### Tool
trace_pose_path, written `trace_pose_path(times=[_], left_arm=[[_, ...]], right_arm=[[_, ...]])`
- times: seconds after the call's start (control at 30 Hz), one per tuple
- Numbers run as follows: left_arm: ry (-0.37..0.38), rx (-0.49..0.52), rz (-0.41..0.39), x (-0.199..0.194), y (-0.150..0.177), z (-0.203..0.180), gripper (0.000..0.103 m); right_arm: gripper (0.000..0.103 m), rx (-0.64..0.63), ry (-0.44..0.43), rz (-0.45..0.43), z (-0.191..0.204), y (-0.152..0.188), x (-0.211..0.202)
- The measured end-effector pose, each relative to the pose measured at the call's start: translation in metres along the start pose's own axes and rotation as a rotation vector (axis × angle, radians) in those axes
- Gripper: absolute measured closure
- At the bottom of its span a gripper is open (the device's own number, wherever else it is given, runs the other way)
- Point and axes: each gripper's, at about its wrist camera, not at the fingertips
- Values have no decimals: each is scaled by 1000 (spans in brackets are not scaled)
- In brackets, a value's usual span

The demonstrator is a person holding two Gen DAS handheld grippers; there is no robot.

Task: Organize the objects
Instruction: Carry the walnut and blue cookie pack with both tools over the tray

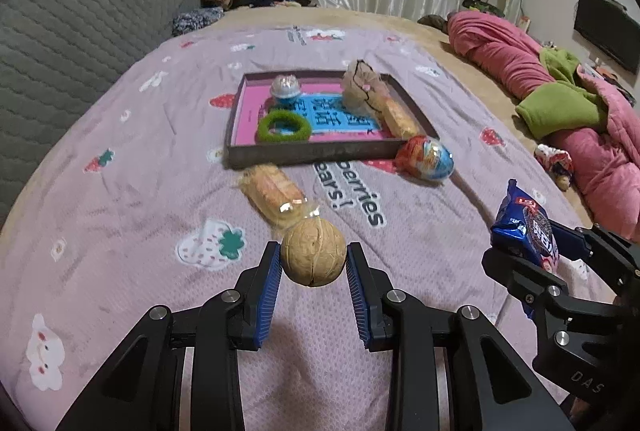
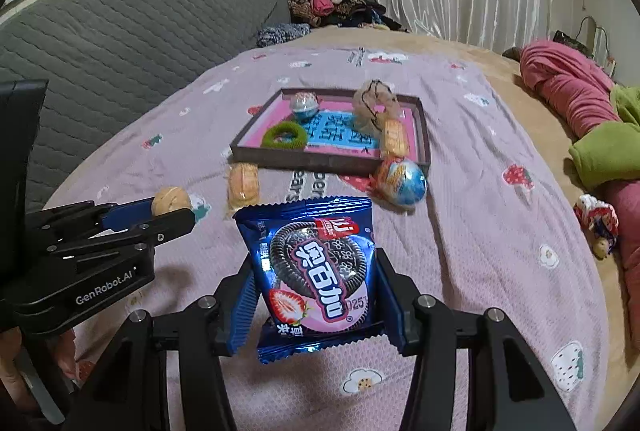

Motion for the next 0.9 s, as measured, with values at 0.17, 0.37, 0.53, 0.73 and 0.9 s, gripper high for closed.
trace_pose_path(times=[0.17,0.37,0.53,0.73,0.9], left_arm=[[-10,2,-30,-11,-12,1,69],[-14,8,-61,-23,-26,0,69],[-21,11,-83,-30,-38,0,69],[-26,24,-103,-33,-52,-1,69],[-36,35,-117,-33,-68,3,69]], right_arm=[[50,-1,-2,-27,3,-10,-9],[50,-3,-4,-65,4,-26,-19],[50,-4,-5,-98,5,-39,-28],[50,-13,-3,-128,6,-55,-33],[50,-13,-1,-148,4,-71,-35]])
Point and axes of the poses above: each gripper's, at about its wrist camera, not at the fingertips, and x roughly the way its jaws point, z to its left, y to its underside, and after that the axes turned 11 degrees about x, right-handed
